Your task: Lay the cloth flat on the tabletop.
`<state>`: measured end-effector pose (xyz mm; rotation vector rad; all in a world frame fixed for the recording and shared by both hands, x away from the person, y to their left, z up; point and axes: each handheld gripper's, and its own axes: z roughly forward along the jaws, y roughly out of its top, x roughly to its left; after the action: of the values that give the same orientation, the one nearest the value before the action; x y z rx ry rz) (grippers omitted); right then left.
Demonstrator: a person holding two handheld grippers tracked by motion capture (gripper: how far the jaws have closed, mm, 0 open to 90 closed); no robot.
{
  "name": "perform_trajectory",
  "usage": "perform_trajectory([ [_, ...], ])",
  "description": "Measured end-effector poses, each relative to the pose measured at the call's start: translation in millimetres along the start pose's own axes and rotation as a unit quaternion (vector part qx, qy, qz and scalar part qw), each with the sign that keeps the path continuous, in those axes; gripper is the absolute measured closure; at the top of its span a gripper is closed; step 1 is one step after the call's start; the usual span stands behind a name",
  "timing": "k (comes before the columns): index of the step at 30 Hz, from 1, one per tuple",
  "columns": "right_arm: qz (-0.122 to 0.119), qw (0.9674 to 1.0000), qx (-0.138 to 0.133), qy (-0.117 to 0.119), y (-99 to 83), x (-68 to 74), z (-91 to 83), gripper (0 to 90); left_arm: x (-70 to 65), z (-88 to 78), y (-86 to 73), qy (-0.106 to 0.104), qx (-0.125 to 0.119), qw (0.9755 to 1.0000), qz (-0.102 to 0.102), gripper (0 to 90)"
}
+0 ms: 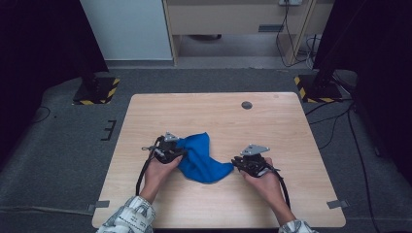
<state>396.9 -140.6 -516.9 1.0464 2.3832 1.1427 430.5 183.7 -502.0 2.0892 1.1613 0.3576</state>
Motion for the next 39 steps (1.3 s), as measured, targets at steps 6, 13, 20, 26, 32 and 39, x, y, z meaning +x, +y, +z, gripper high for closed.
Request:
perform_trajectory([
  [6,-0.003,0.9999,0.012,0.000,4.0,2.9,11.9,69.8,3.1,-11.0,4.0,0.028,-0.030,0.9991,0.010,47.8],
  [13,0.006,0.9997,0.025,0.006,4.1,1.6,18.4,69.1,10.9,-1.0,9.5,0.046,-0.029,0.9984,0.015,39.3],
  [20,0.009,0.9994,0.033,0.009,3.7,1.1,25.2,76.5,21.8,14.8,14.7,0.053,-0.005,0.9985,0.011,43.3],
  [26,-0.001,0.9991,0.040,0.014,5.1,3.9,24.1,89.7,20.5,19.5,17.2,0.043,0.008,0.9990,0.010,72.0],
  [32,-0.008,0.9988,0.048,0.009,4.7,0.5,14.0,90.0,15.3,6.2,22.5,0.048,-0.015,0.9985,0.021,87.9],
  [39,0.008,0.9991,0.042,-0.006,-0.9,-13.6,-4.6,90.0,18.5,-18.3,19.0,0.042,-0.054,0.9976,0.011,88.1],
])
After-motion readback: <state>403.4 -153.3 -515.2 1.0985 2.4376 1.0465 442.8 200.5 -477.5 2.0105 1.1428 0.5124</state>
